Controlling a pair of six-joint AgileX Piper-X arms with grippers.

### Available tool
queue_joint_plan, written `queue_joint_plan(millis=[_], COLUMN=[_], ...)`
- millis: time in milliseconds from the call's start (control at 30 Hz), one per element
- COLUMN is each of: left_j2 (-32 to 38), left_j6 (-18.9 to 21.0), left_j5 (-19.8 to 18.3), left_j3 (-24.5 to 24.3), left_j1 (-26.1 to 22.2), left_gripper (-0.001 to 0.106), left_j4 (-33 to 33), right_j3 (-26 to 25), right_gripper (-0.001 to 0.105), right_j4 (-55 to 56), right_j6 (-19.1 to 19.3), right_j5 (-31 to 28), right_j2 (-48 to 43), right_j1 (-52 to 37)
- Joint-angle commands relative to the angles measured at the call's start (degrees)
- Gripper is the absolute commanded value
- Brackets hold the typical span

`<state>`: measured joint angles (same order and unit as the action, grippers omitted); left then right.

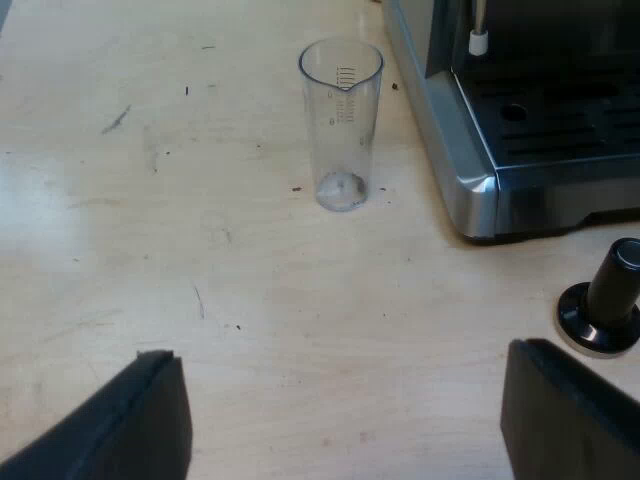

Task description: Remove mug from coffee machine

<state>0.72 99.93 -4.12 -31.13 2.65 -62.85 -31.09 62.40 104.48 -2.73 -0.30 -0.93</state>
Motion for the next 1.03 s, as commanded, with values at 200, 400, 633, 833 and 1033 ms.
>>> queue_joint_plan(millis=[200,400,633,833,1033], left_j2=[2.3,2.3,2.3,2.3,2.3], left_j6=[0.1,0.1,0.1,0.1,0.1], left_j5=[0.0,0.0,0.0,0.0,0.0], left_j3=[2.1,2.2,2.6,2.6,2.6], left_j1=[-0.2,-0.2,-0.2,-0.2,-0.2], left_gripper=[0.066,0.066,0.066,0.066,0.066], left_j4=[5.4,5.6,6.3,6.3,6.3], right_j3=[-0.4,-0.4,-0.4,-0.4,-0.4], right_gripper=[0.069,0.069,0.069,0.069,0.069], right_j4=[-0.6,-0.6,-0.6,-0.6,-0.6], right_j6=[0.7,0.7,0.7,0.7,0.7], right_j5=[0.2,0.2,0.2,0.2,0.2], right_j2=[-2.7,-2.7,-2.7,-2.7,-2.7], right_j1=[-0.1,-0.1,-0.1,-0.1,-0.1])
